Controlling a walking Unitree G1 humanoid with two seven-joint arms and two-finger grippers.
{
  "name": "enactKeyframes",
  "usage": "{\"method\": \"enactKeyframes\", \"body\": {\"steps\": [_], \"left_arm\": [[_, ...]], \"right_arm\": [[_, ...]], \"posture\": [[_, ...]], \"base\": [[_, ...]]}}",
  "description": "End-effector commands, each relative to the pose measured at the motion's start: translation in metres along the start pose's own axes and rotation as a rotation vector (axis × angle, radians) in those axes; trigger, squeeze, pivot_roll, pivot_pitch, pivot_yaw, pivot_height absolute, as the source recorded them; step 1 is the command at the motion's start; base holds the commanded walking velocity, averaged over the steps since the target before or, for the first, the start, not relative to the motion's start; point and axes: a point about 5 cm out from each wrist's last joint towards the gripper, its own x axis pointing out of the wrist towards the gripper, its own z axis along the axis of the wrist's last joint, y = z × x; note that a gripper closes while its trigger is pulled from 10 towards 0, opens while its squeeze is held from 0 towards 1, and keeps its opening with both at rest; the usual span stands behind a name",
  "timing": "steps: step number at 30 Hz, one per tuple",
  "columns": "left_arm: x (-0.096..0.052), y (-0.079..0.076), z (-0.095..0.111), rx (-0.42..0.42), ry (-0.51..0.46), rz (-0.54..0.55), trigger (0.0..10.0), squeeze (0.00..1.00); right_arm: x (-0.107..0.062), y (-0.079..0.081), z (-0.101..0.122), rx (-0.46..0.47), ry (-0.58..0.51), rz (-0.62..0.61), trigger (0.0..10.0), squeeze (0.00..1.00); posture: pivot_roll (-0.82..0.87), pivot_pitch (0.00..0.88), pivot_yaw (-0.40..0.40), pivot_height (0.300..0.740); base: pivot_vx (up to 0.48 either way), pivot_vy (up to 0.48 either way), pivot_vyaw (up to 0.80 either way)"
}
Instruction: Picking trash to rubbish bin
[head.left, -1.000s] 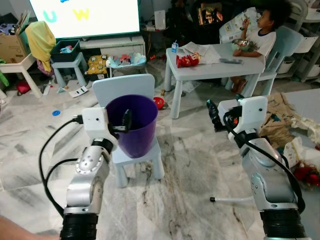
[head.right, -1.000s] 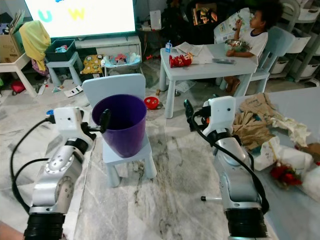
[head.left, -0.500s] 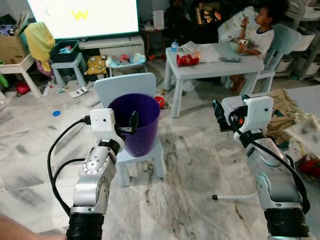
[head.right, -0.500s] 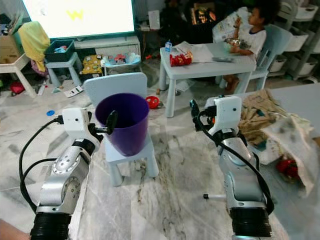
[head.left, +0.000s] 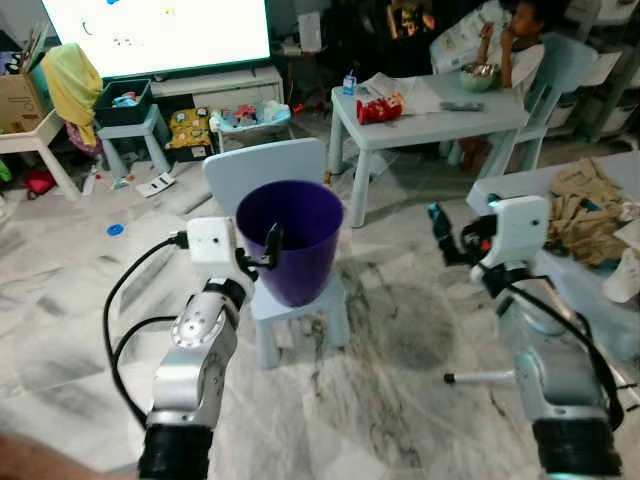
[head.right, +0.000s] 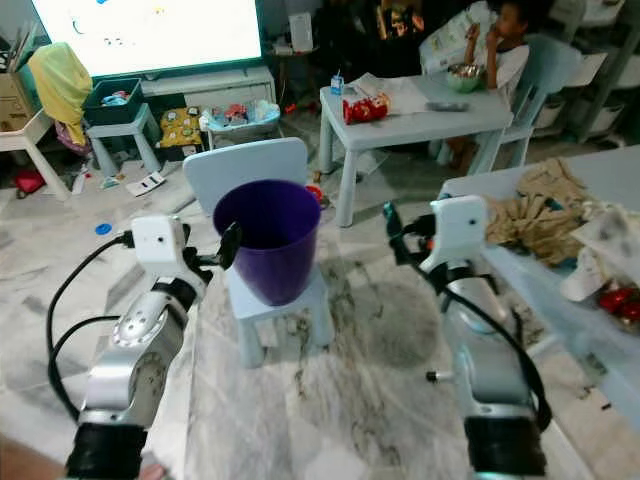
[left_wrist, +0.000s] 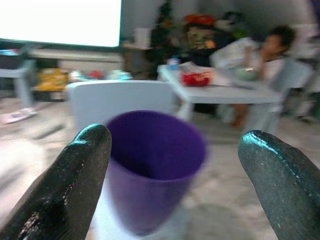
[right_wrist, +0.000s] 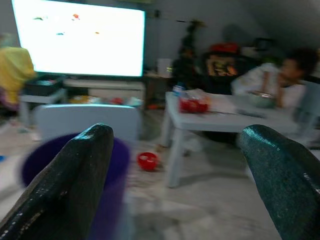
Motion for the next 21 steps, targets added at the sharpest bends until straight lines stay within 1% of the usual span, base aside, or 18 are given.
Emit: {"method": "enactKeyframes", "body": {"steps": [1,3,7,21], "left_arm": [[0.001,-0.001,0.004,-0.002,-0.017,0.0,10.0,0.0],[0.001,0.0,0.004,-0.008,-0.017,0.002,10.0,0.0],[0.002,0.003,0.005,-0.013,-0.018,0.01,10.0,0.0],[0.005,0.011,0.009,-0.017,-0.028,0.042,10.0,0.0]], "right_arm": [[0.0,-0.001,0.005,-0.008,-0.014,-0.001,10.0,0.0],[0.0,-0.002,0.005,-0.008,-0.012,-0.002,10.0,0.0],[0.0,-0.002,0.004,-0.006,-0.01,-0.003,10.0,0.0],[0.001,0.0,0.004,-0.006,-0.011,-0.003,10.0,0.0]], "posture": [[-0.06,0.034,0.013,0.74],[-0.06,0.034,0.013,0.74],[-0.06,0.035,0.015,0.74],[-0.06,0.032,0.017,0.74]], "base": [[0.0,0.0,0.0],[0.0,0.0,0.0],[0.0,0.0,-0.56],[0.0,0.0,-0.8]]}}
